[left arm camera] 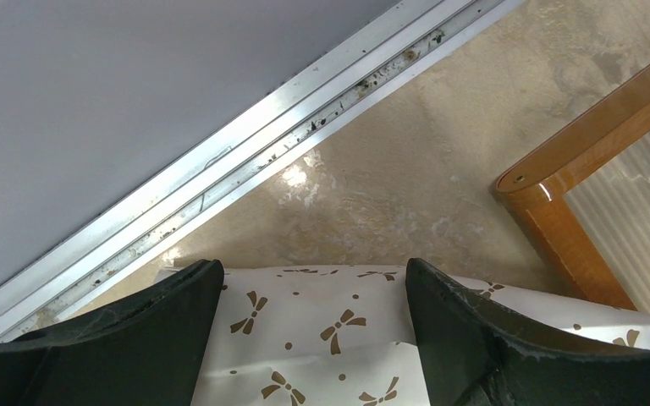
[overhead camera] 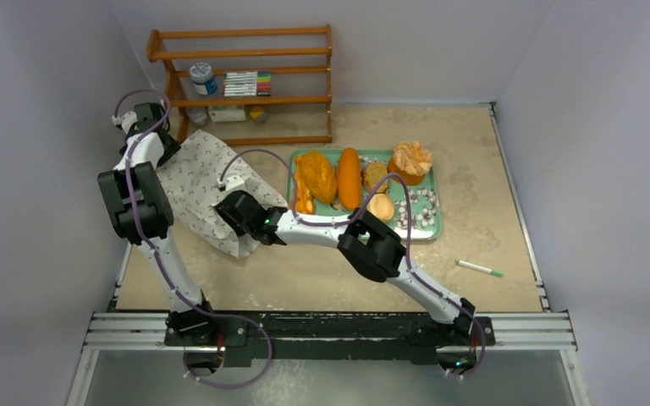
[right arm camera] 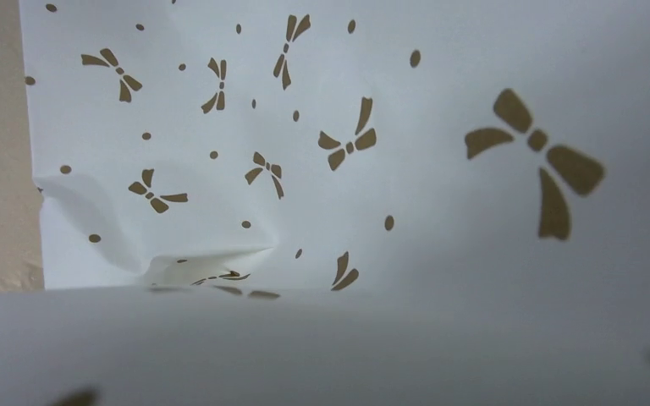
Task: Take the fake bread out of the paper bag
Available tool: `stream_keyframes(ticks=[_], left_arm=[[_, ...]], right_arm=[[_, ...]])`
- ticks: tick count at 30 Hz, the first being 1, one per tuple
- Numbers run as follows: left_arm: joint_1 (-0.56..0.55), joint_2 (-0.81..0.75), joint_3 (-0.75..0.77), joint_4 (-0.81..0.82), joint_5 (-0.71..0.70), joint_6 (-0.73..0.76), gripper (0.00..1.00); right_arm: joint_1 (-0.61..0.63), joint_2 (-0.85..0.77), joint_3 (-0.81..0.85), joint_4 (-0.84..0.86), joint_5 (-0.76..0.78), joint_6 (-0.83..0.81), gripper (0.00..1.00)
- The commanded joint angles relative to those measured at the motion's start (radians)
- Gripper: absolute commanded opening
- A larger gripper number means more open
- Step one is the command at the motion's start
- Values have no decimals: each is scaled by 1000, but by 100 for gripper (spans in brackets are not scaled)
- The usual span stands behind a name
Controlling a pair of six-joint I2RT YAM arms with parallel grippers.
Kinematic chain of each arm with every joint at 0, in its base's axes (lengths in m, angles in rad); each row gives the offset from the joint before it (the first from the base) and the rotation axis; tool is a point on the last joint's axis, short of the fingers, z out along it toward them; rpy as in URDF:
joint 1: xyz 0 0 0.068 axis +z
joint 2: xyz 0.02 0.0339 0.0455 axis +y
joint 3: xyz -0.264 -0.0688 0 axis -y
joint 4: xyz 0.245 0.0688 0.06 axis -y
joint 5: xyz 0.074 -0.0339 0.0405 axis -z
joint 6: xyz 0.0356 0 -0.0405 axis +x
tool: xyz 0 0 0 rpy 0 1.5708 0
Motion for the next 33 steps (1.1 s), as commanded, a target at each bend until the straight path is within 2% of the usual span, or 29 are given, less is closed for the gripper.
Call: stream_keyframes(ticks=[1,4,7,8,11,15,25,33], left_arm=[[-28,14,16,-64,54,41,80],[-29,12,12,-64,59,39,80],[-29,12,9,-61,69,38,79],[-30,12,9,-60,72,36,79],[-30,9,5,-58,76,32,79],[-30,0,3,-57,73,32,79],[-30,-39,10,-57,24,-5,82],[-30,-113,4,-24,-8,-47,84]], right_arm=[[-39,57,98,-16,70,5,52],[-53,80,130,-31,63,11,51],[-60,81,116,-32,58,22,45],[-61,77,103,-28,57,25,42],[-62,53,54,-7,58,33,20],[-62,4,-11,12,68,35,8],[-61,-210,-274,44,41,23,3],[-59,-386,-383,-25,22,-21,3]])
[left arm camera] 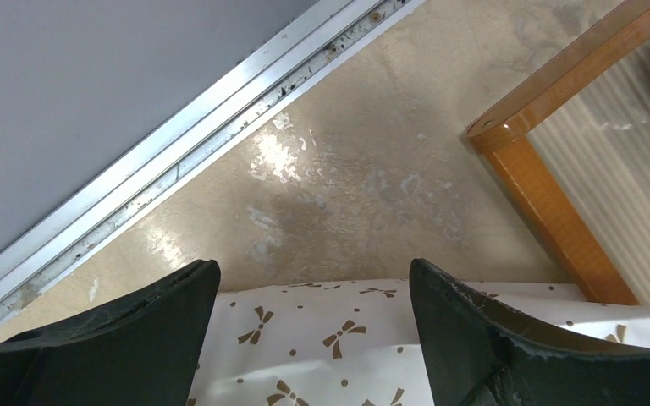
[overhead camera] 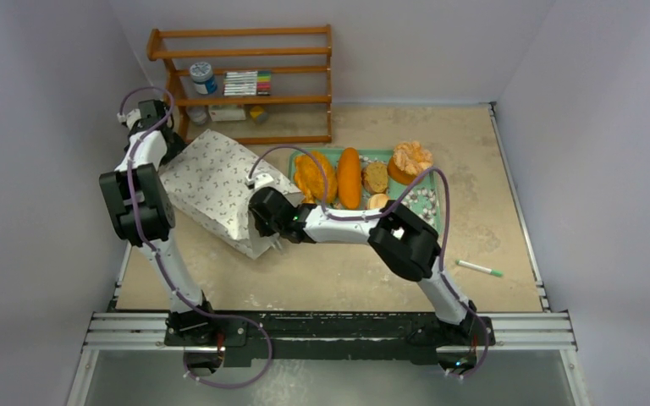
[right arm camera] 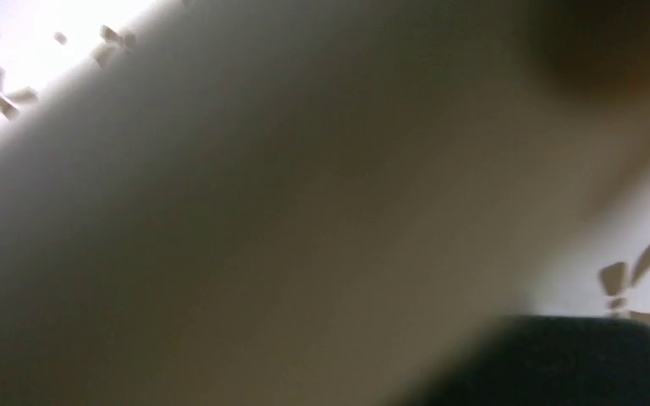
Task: Take the fake bread out of the paper bag
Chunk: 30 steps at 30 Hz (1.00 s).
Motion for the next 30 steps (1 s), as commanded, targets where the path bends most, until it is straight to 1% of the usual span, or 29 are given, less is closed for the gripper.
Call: stream_keyframes(ticks=[1,5,11,18,24,30], left_arm=[[-5,-98,4,12,-31,-38,84],[-5,-131,4,22,-47,-57,85],[-5,-172,-9,28,-52,-80,86],[-8,-219,-38,50,-53,-102,86],[-50,-301,-99,87,-49,-108,86],[-89,-394,-150,96,-44,-115,86]], right_arm=[[-9,-151,-47,-56,17,-30,3],[-8,-213,-80,-117,-1,-45,1],[10,-292,-169,-148,-6,-53,0],[58,-424,-286,-199,0,-35,0],[94,-504,-324,-260,6,-21,0],[146,-634,-417,-333,14,15,0]])
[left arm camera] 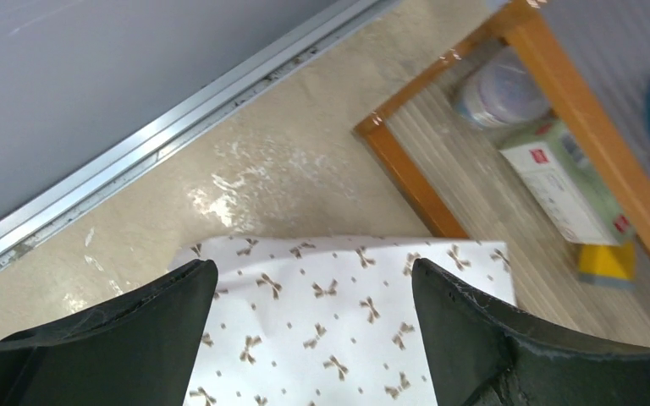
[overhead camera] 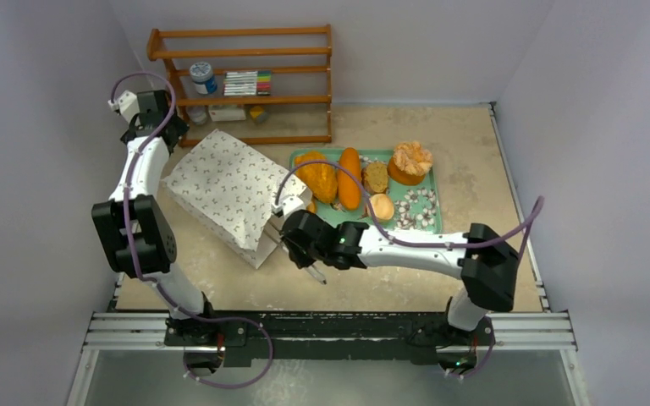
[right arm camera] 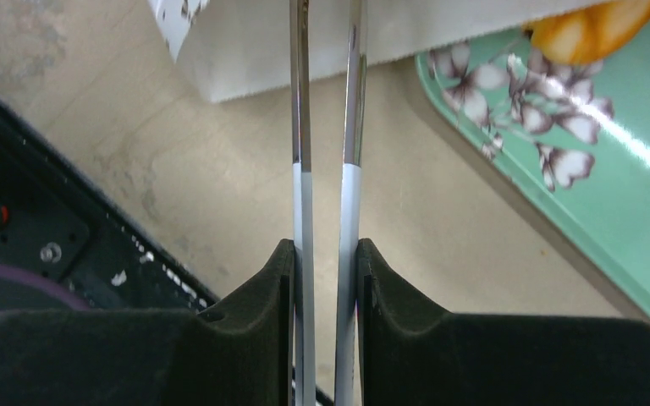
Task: Take the fake bread out of the paper bag
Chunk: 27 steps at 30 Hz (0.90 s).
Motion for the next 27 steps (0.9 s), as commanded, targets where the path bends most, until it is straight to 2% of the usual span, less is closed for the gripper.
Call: stream_keyframes(ticks=[1,9,16,22,27], left_arm=[[-33,-118,-39,59,-10,-17,86],[-90,-222,-139,66,-23,-8,86],[-129,-266,-191,61,-32,0,86],[-140,-284,-228,67,-38,-2,86],[-141,-304,-266,76,-38,2,86]], right_arm=[[36,-132,-65,-49,32,45,0],[150,-335,-219,-169,58,165,0],[280,-574,-309,-383,133,346,0],[327,-794,-316,-589,178,519,0],[333,-843,-268,-738,281,652,0]])
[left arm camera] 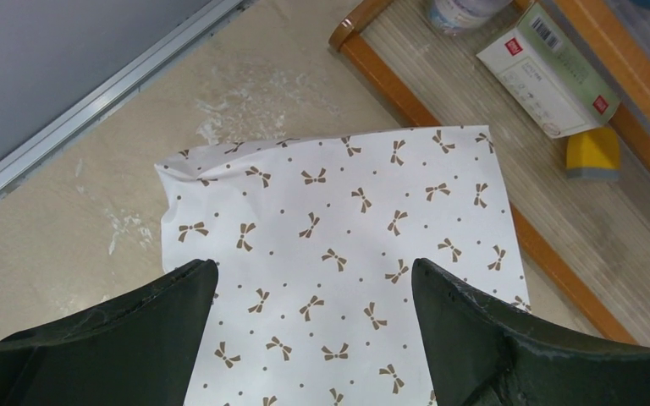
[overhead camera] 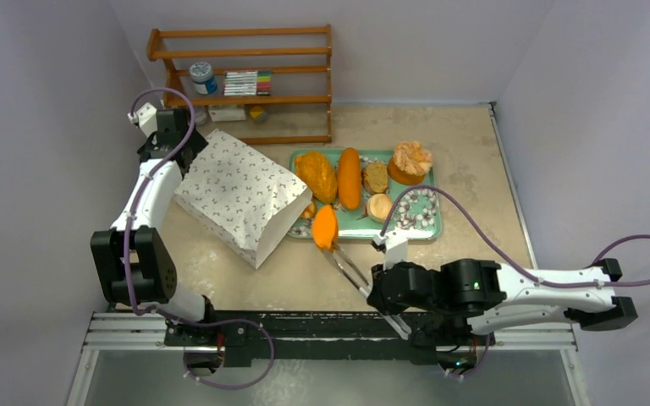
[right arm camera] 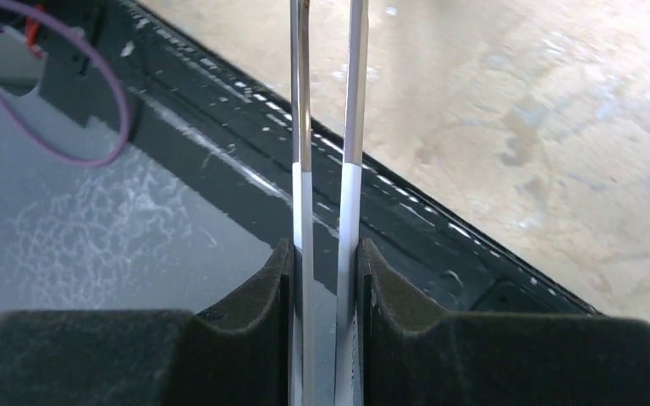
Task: Take the fake bread out of the paper bag
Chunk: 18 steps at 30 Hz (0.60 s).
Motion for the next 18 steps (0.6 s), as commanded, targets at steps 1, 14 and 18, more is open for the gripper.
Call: stream_keyframes(ticks=[1,14,18], left_arm=[[-7,-61,-30,45,-20,7,86],[-27,-92,-63,54,23,-3,85],[-42,-104,-85,71,30,-13,85]], right_arm=[[6,-9,59,-178,170,186,0],[-20,55,198,-306,441,433,1],[-106,78,196,-238,453,396,3]])
